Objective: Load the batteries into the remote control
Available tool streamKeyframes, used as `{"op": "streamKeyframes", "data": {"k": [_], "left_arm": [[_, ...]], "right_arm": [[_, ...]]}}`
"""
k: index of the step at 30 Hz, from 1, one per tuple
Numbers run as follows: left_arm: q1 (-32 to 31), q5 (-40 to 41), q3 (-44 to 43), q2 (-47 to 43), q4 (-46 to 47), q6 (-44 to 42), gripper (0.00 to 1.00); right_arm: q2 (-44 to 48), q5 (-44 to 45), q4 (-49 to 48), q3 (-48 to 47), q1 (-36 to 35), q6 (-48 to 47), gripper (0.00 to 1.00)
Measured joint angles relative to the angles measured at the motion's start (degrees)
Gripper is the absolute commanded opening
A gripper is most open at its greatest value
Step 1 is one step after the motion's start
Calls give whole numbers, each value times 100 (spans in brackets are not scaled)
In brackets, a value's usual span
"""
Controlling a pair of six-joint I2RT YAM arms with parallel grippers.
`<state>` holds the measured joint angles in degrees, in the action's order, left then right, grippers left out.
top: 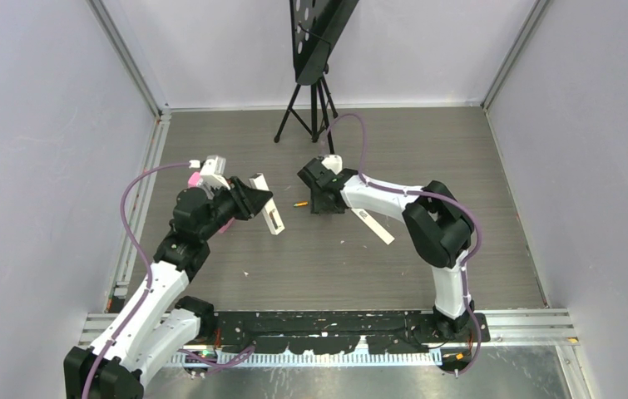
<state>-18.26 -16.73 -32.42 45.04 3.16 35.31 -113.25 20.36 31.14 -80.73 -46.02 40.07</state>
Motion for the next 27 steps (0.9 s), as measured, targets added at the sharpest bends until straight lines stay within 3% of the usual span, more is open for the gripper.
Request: {"op": "streamKeyframes", "data": {"k": [9,20,27], "left_arm": [[0,20,0,55,-2,7,0],[0,24,0,57,-2,22,0],[0,-17,0,142,0,55,0]], "right_arm": [[-345,-33,-46,-234,0,-295,49],[-509,15,-96,-361,0,-601,2],[-85,-72,-501,293,2,-1005,0]]}}
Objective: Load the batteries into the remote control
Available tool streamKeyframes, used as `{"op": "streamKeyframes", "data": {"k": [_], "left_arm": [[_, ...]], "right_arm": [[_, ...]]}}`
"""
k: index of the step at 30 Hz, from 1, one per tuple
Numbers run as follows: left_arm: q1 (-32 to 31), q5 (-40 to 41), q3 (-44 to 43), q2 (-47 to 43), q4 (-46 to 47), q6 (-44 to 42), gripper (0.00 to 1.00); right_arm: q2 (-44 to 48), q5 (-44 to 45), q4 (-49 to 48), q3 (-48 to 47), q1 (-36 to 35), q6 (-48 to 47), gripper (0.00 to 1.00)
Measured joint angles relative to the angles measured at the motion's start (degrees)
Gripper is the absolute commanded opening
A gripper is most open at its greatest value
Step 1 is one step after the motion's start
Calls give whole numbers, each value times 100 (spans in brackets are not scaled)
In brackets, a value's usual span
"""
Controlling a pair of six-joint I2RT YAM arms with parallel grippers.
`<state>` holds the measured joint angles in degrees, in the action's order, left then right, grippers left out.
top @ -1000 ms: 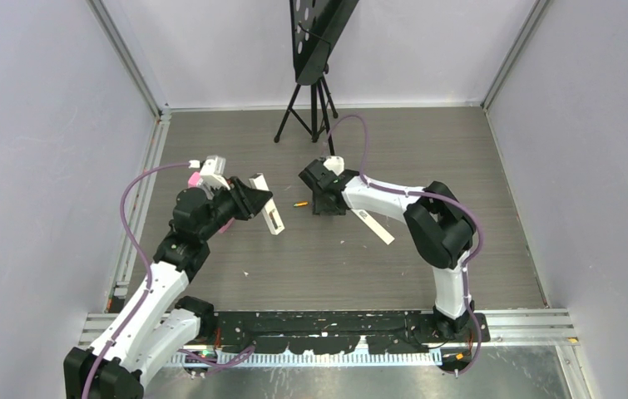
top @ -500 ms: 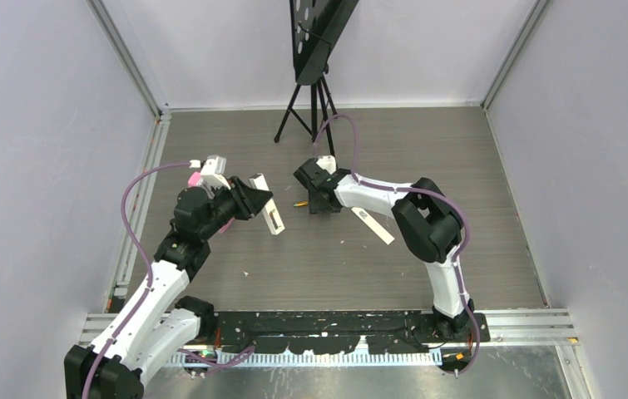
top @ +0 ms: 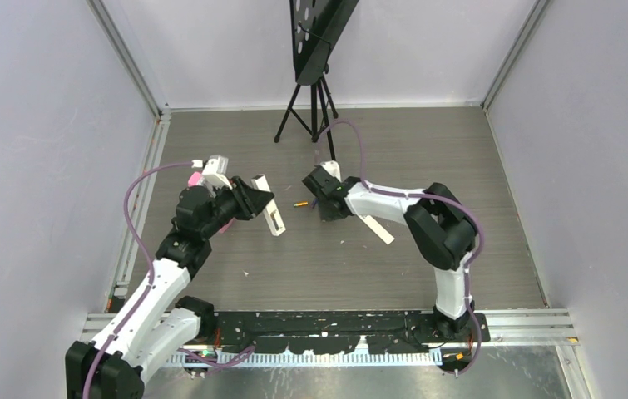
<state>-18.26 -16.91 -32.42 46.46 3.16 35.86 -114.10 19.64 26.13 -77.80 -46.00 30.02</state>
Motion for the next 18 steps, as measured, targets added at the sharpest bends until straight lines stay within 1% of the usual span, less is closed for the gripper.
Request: {"op": "streamKeyframes", "data": {"k": [3,5,7,12,15,18], "left_arm": [[0,-107,0,74,0,20,0],[0,-214,0,142,15,55,0],[0,-354,0,219,70,118,0],[0,-728,-4,422,256,227,0],[0,-975,-37,553,376,317,0],[0,-1248,-85,680,531,450,0]], "right_arm": [[568,-186,-168,686,0,-238,0],[1121,-387,-310,1165,9,-411,0],[1779,-614,-551,1606,9,-568,0],[3615,-1436,-1506,2588,9,-907,0],[4588,-1939,-1954,2951,9,-1073,0],[5160,-2455,-2221,2992,4,-1237,0]]}}
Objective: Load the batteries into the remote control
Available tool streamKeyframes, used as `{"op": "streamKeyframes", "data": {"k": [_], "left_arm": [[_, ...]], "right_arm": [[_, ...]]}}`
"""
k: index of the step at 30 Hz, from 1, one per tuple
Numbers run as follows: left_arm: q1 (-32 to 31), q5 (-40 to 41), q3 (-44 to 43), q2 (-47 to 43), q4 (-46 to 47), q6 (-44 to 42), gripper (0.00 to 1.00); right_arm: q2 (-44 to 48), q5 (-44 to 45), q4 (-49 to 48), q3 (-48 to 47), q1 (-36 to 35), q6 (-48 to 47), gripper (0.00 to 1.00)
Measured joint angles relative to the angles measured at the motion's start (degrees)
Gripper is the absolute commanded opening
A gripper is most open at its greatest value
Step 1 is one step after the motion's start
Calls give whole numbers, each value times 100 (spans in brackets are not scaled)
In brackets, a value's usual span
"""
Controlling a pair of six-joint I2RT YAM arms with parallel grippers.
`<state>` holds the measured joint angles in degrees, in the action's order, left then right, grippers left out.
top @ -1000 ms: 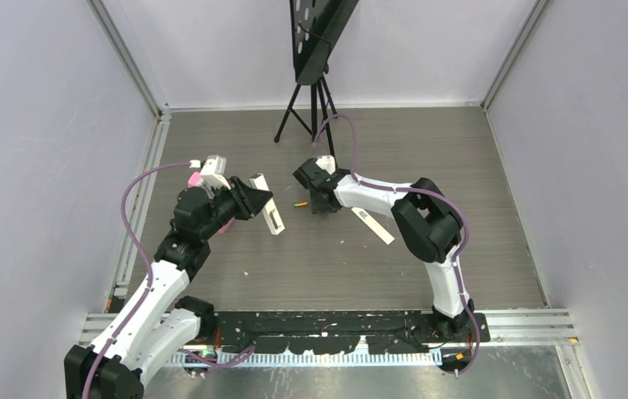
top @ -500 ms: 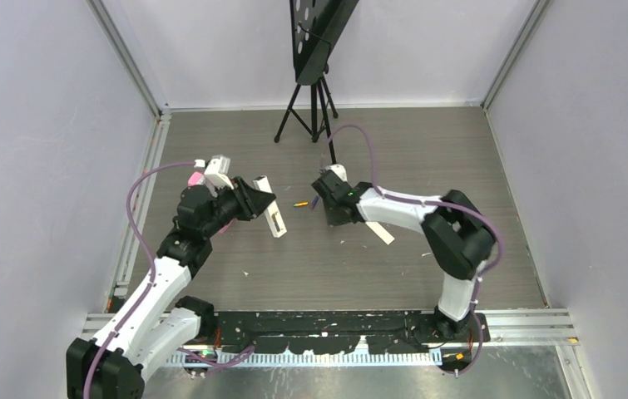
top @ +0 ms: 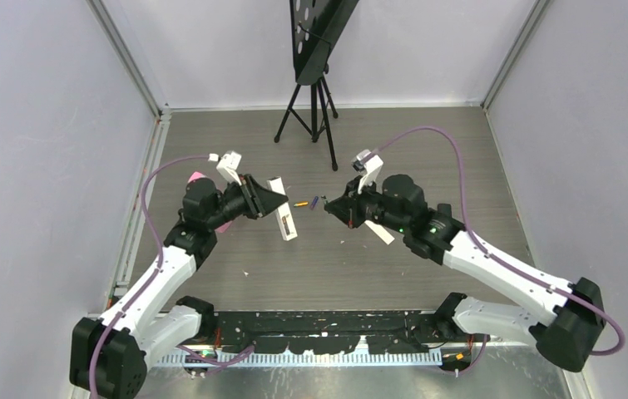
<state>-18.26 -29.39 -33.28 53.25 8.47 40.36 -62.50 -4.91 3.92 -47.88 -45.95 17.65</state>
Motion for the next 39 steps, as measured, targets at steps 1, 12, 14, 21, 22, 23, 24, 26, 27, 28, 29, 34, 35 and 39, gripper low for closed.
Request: {"op": "streamKeyframes", "data": {"k": [1,12,14,21,22,23,24,26,27,28,29,34,35,39], "left_arm": [[0,-81,-15,44,68,35,0],[0,-1185,-57,376,1045,525,0],[0,-1309,-57,378,1163,570,0],[0,-1552,-57,402,1480,614,0],[0,-1578,-57,417,1526,625,0],[0,-1598,-57,428,1550,638,0],[0,-1617,-57,439,1567,660,0],[0,-1648,-57,455,1606,710,0],[0,-1674,-57,459,1635,728,0],[0,-1694,-57,459,1663,732,0],[0,-1718,-57,459,1707,737,0],[0,-1849,-57,459,2094,791,0],[0,-1867,-57,459,2164,817,0],[0,-1928,-52,457,2389,883,0]], "right_arm": [[122,-162,-59,0,-2,-52,0],[970,-2179,-614,26,-7,-459,0],[1071,-2428,-723,57,-7,-490,0],[1204,-3206,-863,96,-7,-564,0],[1204,-3283,-859,96,-7,-570,0],[1204,-3324,-859,96,-7,-577,0],[1213,-3344,-841,94,-9,-597,0],[1239,-3279,-780,94,-9,-645,0],[1250,-3202,-745,94,-11,-662,0],[1261,-3062,-680,92,-11,-673,0],[1263,-2881,-586,81,-13,-669,0],[1051,-1714,-116,-48,-13,-439,0],[1001,-1475,-46,-48,-13,-363,0],[796,-568,227,-48,-13,24,0]]}}
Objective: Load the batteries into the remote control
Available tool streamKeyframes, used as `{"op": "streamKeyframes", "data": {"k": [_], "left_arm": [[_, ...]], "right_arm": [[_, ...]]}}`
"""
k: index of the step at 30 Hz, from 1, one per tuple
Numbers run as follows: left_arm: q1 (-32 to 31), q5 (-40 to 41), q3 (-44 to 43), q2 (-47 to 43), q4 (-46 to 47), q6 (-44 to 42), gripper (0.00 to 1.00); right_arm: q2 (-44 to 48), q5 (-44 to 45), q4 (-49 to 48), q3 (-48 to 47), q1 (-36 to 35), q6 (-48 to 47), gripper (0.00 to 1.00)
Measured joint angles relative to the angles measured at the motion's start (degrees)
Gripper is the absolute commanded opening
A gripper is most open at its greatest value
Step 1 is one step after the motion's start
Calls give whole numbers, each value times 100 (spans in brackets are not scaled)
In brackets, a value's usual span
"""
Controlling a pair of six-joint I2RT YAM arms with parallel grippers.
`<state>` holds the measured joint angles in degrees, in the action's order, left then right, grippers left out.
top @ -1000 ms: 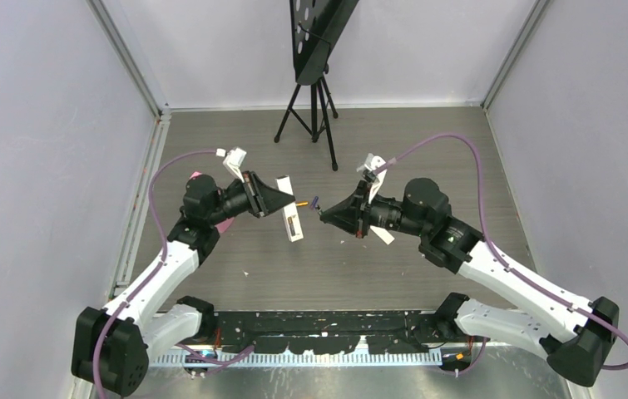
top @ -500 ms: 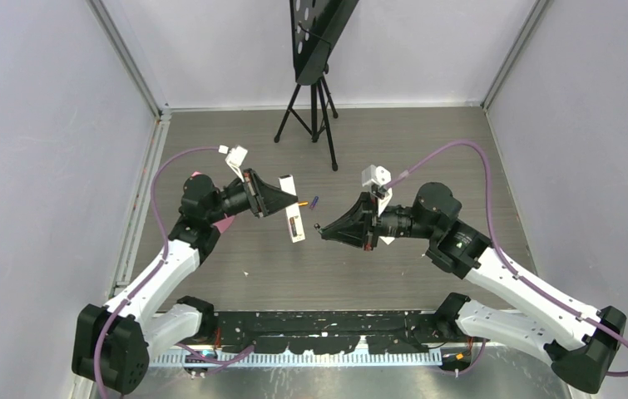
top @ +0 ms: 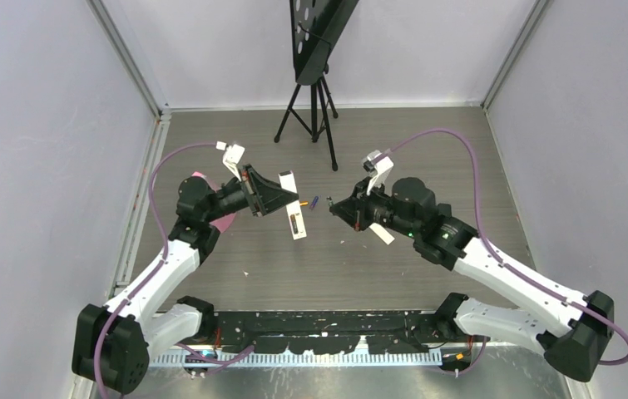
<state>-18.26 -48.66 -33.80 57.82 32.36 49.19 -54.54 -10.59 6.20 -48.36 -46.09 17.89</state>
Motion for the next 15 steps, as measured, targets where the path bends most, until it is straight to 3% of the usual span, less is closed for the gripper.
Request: {"op": "streamKeyframes", "data": {"k": [4,9,15], "left_arm": [[0,2,17,-31,72,13,0],[0,44,24,-74,52,11,0],[0,125,31,-96,9,7,0]], "right_arm": [[-531,1261,546,-94,-7,728,0],[-1690,3091,1978,-402,2,2586,0],[-2267,3504,2557,17,2,4531,1]]}}
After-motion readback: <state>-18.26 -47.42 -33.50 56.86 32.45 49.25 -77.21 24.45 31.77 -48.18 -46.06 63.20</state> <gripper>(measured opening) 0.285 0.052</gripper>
